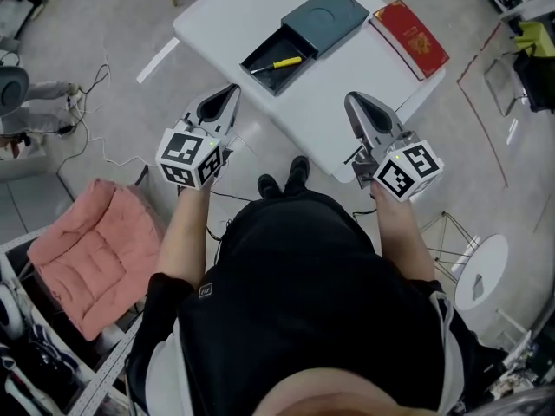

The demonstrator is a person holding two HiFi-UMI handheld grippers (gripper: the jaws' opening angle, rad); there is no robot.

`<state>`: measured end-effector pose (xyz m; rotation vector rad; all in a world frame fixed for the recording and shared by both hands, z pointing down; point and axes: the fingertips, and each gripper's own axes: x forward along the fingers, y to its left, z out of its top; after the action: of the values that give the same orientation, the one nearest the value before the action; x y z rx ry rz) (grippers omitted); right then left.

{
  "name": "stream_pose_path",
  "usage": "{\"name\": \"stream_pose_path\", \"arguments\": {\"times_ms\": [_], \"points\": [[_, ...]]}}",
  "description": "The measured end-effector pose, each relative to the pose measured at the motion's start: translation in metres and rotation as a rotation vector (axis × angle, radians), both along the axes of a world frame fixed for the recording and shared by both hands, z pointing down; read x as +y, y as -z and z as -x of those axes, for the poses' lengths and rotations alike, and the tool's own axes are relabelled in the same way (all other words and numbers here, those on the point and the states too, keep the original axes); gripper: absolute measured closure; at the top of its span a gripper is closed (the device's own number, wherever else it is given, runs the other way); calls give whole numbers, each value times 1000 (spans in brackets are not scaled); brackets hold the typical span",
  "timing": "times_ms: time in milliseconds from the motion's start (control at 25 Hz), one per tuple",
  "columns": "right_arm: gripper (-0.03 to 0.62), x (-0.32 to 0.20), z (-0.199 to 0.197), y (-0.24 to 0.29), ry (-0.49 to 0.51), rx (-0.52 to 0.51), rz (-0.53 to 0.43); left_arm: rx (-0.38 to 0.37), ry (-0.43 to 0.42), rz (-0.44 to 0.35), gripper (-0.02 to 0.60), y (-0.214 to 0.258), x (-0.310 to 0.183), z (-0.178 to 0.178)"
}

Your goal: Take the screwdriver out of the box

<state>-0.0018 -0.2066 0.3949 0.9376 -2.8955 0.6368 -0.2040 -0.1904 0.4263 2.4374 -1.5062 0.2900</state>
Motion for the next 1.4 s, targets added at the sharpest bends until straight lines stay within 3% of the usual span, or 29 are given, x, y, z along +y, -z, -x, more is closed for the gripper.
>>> {"name": "stream_pose_path", "arguments": {"times_ms": [280, 360, 680, 1080, 1400], "points": [[563, -36, -27, -1, -51, -15, -5, -77, -81, 38, 560, -14, -48, -28], [563, -42, -30, -2, -74, -16, 1, -95, -115, 66, 511, -25, -62, -31], [563, -63, -34, -9, -197, 10, 35, -192, -311, 197, 434, -84, -114, -47], [563, -74, -48, -24, -339, 14, 86, -419, -564, 354, 410, -152, -146, -63], [563, -73, -67, -33, -421, 1, 101, -589, -710, 458, 410, -198, -153, -75]]}}
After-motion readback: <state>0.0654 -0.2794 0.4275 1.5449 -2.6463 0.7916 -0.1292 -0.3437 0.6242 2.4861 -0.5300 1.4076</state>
